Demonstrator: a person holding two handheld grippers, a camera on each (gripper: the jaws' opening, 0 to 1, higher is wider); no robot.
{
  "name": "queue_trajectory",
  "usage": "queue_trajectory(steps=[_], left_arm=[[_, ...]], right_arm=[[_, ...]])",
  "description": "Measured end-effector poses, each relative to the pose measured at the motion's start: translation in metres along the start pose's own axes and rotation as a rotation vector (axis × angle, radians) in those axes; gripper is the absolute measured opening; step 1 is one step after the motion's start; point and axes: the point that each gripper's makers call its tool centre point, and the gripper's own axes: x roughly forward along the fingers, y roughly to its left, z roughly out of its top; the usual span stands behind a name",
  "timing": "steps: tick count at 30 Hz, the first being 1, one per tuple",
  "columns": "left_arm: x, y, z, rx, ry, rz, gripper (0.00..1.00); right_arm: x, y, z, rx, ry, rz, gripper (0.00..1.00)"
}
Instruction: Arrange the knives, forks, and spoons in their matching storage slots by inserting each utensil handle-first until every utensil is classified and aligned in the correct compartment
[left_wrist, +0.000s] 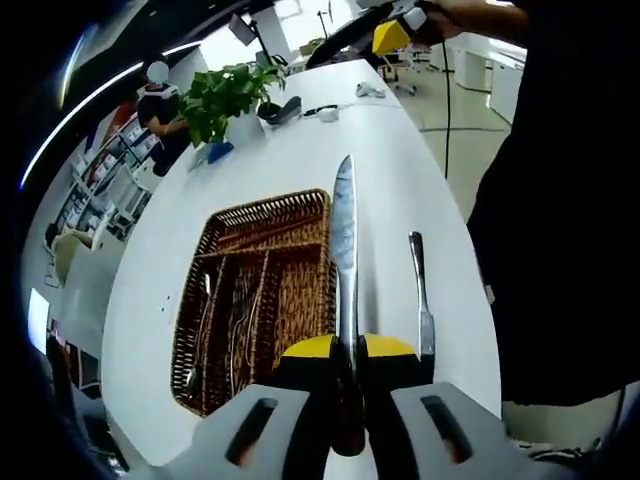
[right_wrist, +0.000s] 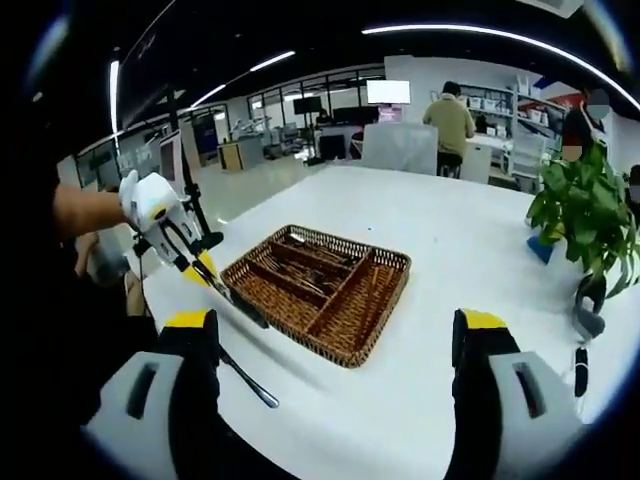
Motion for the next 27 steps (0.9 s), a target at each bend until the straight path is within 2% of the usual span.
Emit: queue_trajectory(steps=[4, 10, 20, 27], left_arm=[[0.001, 0.0, -0.004, -0.001, 0.013, -0.005, 0.05], [-0.002, 0.005, -0.004, 0.0, 0.006, 0.011, 0.05], [-0.005, 0.015, -0.004, 0.017, 0.008, 0.029, 0.05], [-0.014, 0.034, -0.004, 0.015, 0.002, 0.029, 0.05]], right_arm=[[0.0, 0.0, 0.007, -0.011, -0.023, 0.001, 1.0], [-0.001, -0.003, 0.003, -0.024, -0.017, -0.012, 1.0], [-0.005, -0.004, 0.004, 0.007, -0.035, -0.026, 1.0], [-0.006, -0.004, 0.006, 0.0, -0.034, -0.028, 1.0]])
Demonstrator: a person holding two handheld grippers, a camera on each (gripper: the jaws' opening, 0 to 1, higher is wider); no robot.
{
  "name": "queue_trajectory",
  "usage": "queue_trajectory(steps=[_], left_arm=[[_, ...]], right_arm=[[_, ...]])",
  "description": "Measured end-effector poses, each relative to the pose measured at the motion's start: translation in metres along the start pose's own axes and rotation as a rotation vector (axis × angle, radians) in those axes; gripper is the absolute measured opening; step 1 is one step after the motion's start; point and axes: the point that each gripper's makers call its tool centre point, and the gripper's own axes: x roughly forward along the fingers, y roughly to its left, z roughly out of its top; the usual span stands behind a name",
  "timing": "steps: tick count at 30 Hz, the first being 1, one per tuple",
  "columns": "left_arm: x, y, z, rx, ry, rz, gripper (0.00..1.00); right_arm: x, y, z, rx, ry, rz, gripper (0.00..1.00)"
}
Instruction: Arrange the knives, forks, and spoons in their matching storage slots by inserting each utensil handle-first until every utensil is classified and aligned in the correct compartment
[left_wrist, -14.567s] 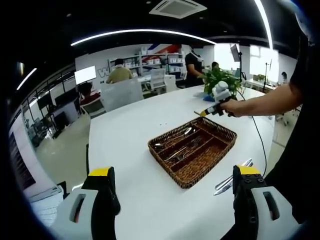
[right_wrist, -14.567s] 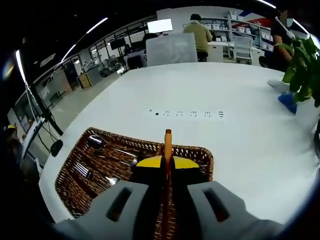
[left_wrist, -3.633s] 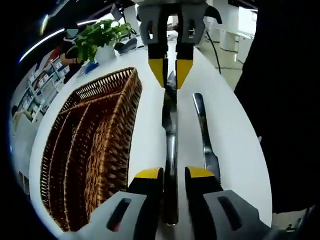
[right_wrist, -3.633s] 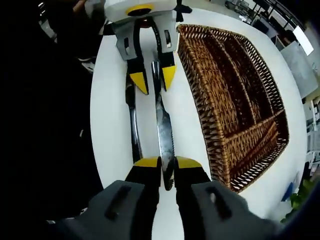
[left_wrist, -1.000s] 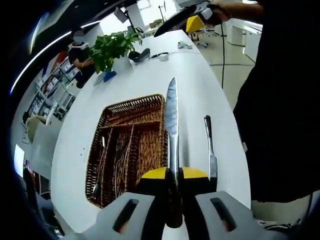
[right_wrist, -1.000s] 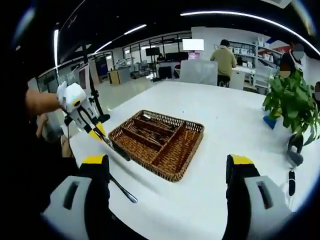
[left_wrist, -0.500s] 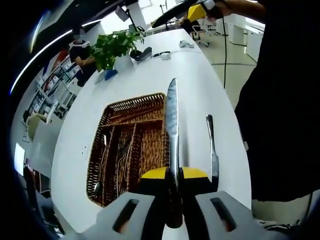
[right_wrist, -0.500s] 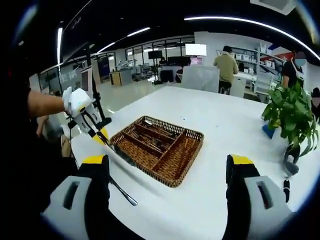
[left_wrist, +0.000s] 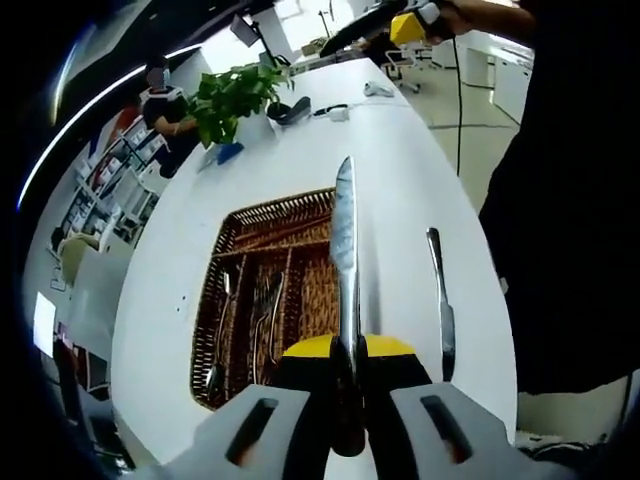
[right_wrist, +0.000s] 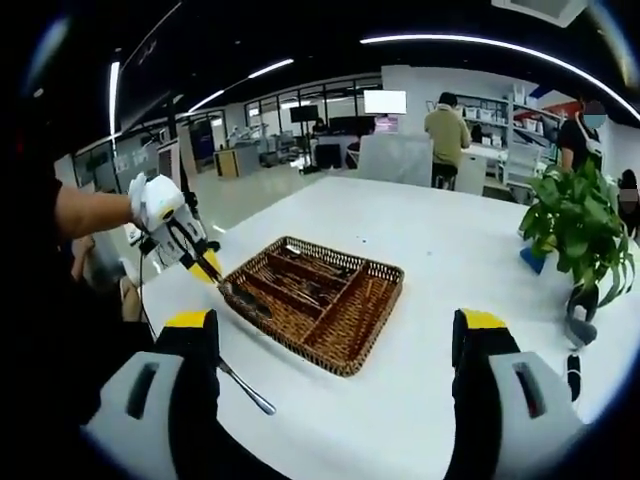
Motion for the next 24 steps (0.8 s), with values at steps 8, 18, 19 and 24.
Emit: queue_trajectory(steps=[8, 18, 19, 24], left_arm=[[-0.009, 0.027, -0.005, -0.005, 0.003, 0.017, 0.05], [-0.011, 0.057, -0.006, 0.002, -0.005, 0.035, 0.05], [-0.011, 0.06, -0.007, 0.001, -0.004, 0.036, 0.05], [-0.016, 0.07, -0.006, 0.008, -0.004, 0.043, 0.05]], right_arm=[[0.002, -0.003, 0.003, 0.004, -0.006, -0.006, 1.0], [0.001, 0.0, 0.006, -0.01, 0.004, 0.003, 1.0], [0.001, 0.0, 0.006, -0.007, 0.003, 0.002, 1.0], [0.0, -0.001, 0.005, -0.003, 0.006, 0.002, 1.0]])
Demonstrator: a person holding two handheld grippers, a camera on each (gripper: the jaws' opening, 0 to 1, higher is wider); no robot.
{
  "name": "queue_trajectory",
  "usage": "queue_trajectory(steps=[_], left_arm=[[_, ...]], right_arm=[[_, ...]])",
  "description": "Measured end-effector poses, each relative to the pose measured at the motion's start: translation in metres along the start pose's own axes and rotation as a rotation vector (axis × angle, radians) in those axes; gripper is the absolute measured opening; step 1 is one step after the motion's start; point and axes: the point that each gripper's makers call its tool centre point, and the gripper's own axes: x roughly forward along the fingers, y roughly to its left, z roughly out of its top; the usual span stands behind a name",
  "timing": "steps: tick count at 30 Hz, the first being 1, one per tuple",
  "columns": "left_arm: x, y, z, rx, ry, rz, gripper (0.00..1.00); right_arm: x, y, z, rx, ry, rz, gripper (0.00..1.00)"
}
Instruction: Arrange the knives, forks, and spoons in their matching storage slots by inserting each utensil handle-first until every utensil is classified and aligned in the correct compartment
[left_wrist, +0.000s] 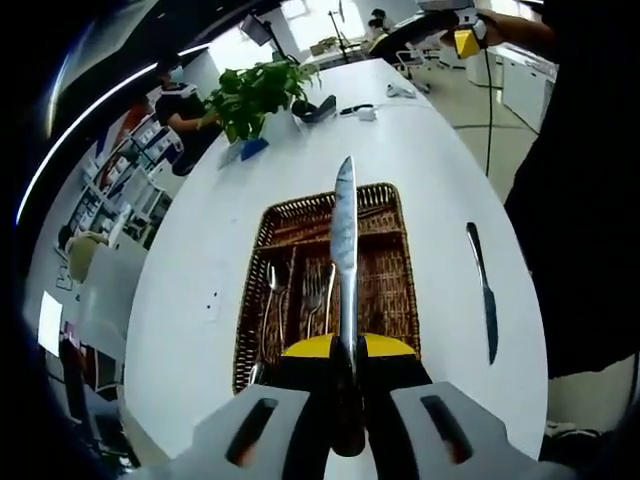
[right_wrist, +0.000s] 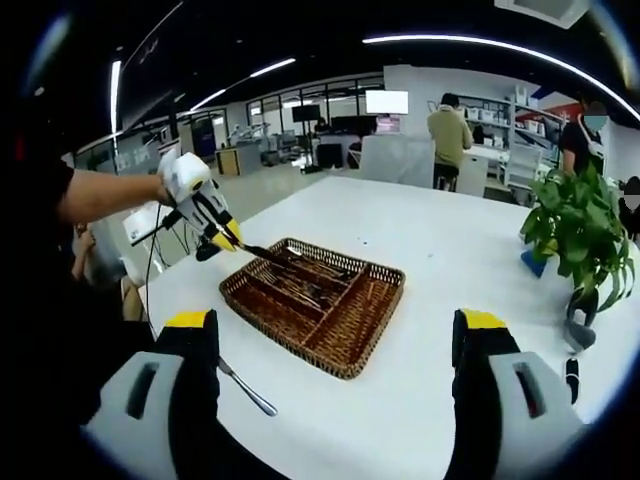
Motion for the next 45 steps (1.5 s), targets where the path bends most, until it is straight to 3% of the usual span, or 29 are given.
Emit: queue_trajectory(steps=[8, 14, 28, 38, 45], left_arm=[[-0.007, 0.014, 0.001, 0.02, -0.006, 0.031, 0.05], [-0.006, 0.014, 0.001, 0.02, -0.004, 0.031, 0.05], [0.016, 0.004, -0.01, 0.005, 0.002, 0.026, 0.06], [0.038, -0.008, -0.03, 0.001, 0.031, 0.03, 0.06], [0.049, -0.01, -0.035, -0.016, 0.032, 0.04, 0.06]], right_arm=[[-0.002, -0.002, 0.002, 0.001, -0.001, -0.007, 1.0], [-0.001, -0.001, 0.002, 0.004, -0.002, -0.003, 1.0], [-0.003, -0.004, 0.003, 0.015, -0.009, -0.009, 1.0], [-0.005, -0.007, -0.002, 0.028, -0.006, -0.02, 1.0], [-0.007, -0.008, -0.004, 0.039, -0.007, -0.031, 1.0]])
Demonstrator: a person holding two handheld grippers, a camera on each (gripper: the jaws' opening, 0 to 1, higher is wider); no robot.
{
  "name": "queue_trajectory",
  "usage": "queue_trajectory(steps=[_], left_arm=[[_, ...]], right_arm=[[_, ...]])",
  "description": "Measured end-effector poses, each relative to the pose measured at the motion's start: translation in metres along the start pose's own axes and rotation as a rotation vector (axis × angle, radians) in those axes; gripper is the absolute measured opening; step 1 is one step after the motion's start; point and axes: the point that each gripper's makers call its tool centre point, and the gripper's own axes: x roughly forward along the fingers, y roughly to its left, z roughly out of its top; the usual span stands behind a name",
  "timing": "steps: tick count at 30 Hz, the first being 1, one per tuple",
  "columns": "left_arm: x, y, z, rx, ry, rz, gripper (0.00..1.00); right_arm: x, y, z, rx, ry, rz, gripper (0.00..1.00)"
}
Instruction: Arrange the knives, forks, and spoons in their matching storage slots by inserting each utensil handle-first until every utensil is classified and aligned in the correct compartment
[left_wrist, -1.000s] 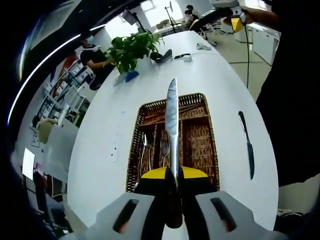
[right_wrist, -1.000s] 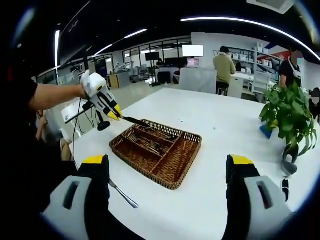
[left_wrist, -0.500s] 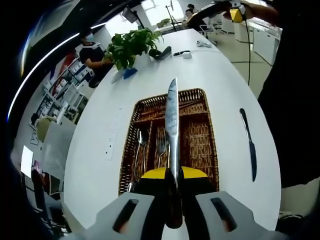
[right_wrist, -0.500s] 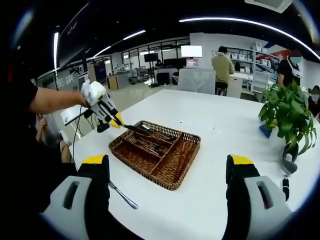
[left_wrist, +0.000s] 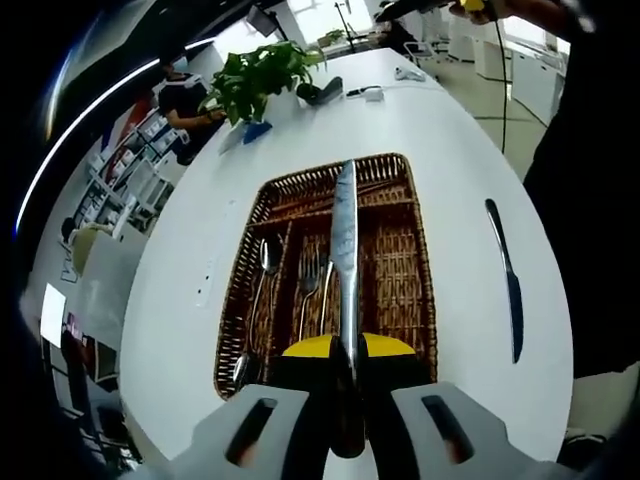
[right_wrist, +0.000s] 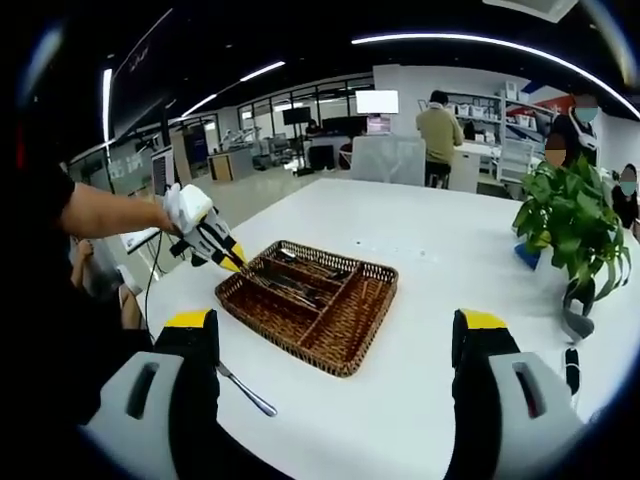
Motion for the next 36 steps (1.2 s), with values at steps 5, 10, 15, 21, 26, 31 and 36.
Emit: queue_trajectory(steps=[5, 10, 15, 21, 26, 31, 36], left_arm=[[0.007, -0.001, -0.006, -0.007, 0.004, 0.01, 0.06], [0.013, -0.005, -0.013, -0.015, 0.01, 0.006, 0.06], [0.018, -0.011, -0.016, -0.028, 0.012, -0.008, 0.06], [0.031, -0.014, -0.024, 0.002, 0.042, -0.002, 0.06], [0.042, -0.019, -0.028, -0.009, 0.041, -0.022, 0.06], [0.051, -0.021, -0.032, -0.018, 0.044, -0.026, 0.06], [0.058, -0.019, -0.032, -0.018, 0.047, -0.027, 0.06]], right_arm=[[-0.002, -0.001, -0.003, 0.004, 0.005, -0.003, 1.0], [-0.003, -0.001, -0.001, 0.006, -0.001, -0.004, 1.0], [-0.003, -0.001, -0.002, -0.001, 0.006, -0.01, 1.0], [-0.003, -0.001, -0.003, 0.001, 0.009, -0.01, 1.0], [-0.004, -0.001, -0.003, 0.003, 0.013, -0.012, 1.0], [-0.007, -0.004, -0.004, 0.008, 0.015, -0.022, 1.0], [-0.007, -0.004, -0.005, 0.012, 0.019, -0.027, 1.0]])
